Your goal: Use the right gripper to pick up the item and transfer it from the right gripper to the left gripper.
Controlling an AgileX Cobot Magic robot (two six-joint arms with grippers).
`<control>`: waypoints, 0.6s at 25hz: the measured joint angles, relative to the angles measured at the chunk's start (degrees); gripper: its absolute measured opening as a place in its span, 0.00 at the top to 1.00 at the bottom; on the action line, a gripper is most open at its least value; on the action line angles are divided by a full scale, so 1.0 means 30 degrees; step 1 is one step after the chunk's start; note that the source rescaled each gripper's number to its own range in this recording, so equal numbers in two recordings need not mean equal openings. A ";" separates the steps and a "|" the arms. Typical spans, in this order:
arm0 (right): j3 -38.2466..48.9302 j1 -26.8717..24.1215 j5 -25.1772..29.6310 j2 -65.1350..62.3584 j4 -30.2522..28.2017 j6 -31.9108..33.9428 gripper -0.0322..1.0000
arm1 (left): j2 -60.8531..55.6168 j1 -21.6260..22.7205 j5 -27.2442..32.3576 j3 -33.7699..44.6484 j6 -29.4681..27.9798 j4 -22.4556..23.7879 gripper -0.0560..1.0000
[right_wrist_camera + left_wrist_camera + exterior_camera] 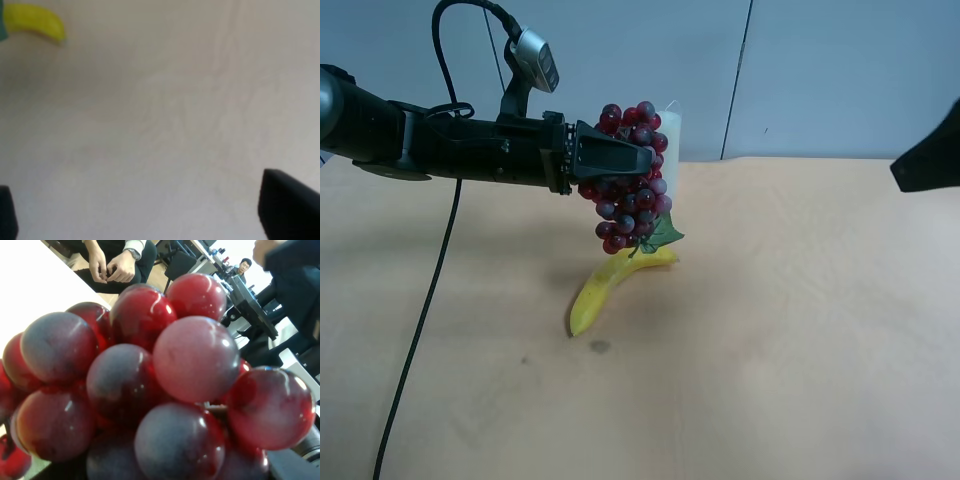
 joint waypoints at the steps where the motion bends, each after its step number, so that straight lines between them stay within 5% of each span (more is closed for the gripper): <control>1: 0.0498 0.0000 -0.0113 -0.0906 0.0000 0.0005 0.09 | 0.0000 0.0000 0.0000 0.0000 0.0000 0.0000 0.93; 10: 0.4506 0.0000 -0.0425 -0.8411 0.0000 0.1312 0.09 | 0.0000 0.0000 0.0000 0.0000 -0.0015 0.0000 0.93; 15: 0.5492 0.0000 0.0914 -1.1235 -0.0490 0.1657 0.09 | 0.0000 0.0000 0.0000 0.0000 -0.0155 0.0000 0.93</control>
